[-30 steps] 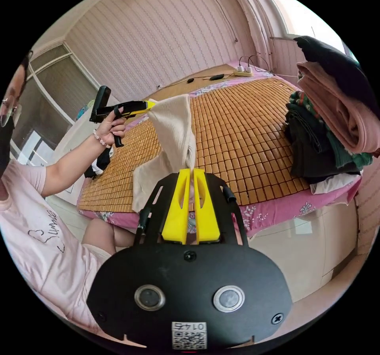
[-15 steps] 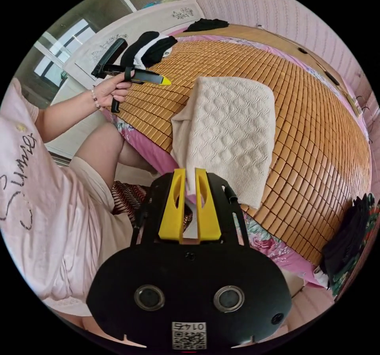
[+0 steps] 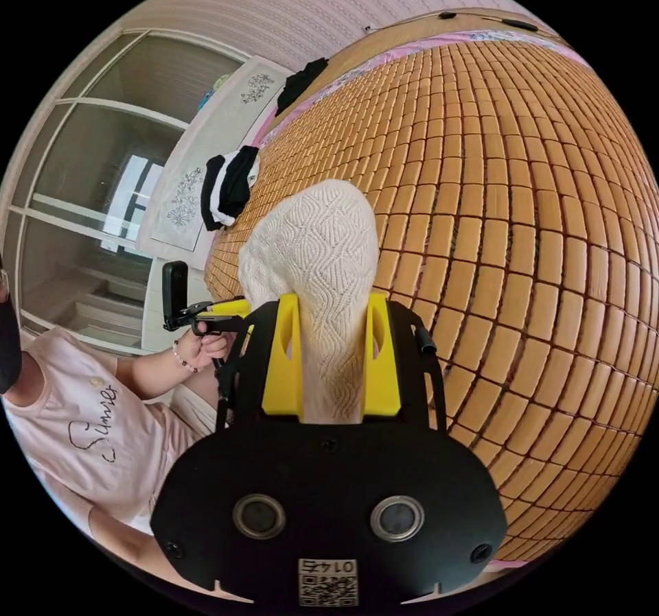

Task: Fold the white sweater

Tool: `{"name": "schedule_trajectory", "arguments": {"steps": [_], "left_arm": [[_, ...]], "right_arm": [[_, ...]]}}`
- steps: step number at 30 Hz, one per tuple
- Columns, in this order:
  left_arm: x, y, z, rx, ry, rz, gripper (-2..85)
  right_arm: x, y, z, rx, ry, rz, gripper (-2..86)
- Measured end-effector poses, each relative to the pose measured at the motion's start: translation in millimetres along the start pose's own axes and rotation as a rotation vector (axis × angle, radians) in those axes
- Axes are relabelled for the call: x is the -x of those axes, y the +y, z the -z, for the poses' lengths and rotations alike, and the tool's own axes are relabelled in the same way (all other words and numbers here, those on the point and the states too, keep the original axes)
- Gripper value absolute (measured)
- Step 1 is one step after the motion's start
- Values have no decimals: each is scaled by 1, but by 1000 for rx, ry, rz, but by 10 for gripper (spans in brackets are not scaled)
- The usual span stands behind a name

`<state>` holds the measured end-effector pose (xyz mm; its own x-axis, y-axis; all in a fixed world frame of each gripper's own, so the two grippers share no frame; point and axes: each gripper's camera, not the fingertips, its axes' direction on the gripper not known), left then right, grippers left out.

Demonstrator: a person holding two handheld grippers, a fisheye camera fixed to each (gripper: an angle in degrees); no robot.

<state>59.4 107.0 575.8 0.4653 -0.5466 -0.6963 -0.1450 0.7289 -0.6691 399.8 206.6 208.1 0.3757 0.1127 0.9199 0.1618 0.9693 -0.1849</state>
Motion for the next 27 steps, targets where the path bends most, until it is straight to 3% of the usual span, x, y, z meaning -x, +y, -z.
{"name": "schedule_trajectory", "arguments": {"steps": [5,11,22,25,27], "left_arm": [[12,26,15,-55,167,-24,76],[-66,52,39,-95,286,-306,69],[-375,2,-2,-13,650,-751,72],[-463,-28,-36,33,637,-727,79],[-500,-44,-73,48,552,-686,80]], "right_arm": [[77,37,35,-116,17,188,104],[151,108,124,-308,98,247,102],[193,192,404,-535,403,185,104],[167,179,492,-521,470,44,117],[115,167,535,-533,592,-163,136]]}}
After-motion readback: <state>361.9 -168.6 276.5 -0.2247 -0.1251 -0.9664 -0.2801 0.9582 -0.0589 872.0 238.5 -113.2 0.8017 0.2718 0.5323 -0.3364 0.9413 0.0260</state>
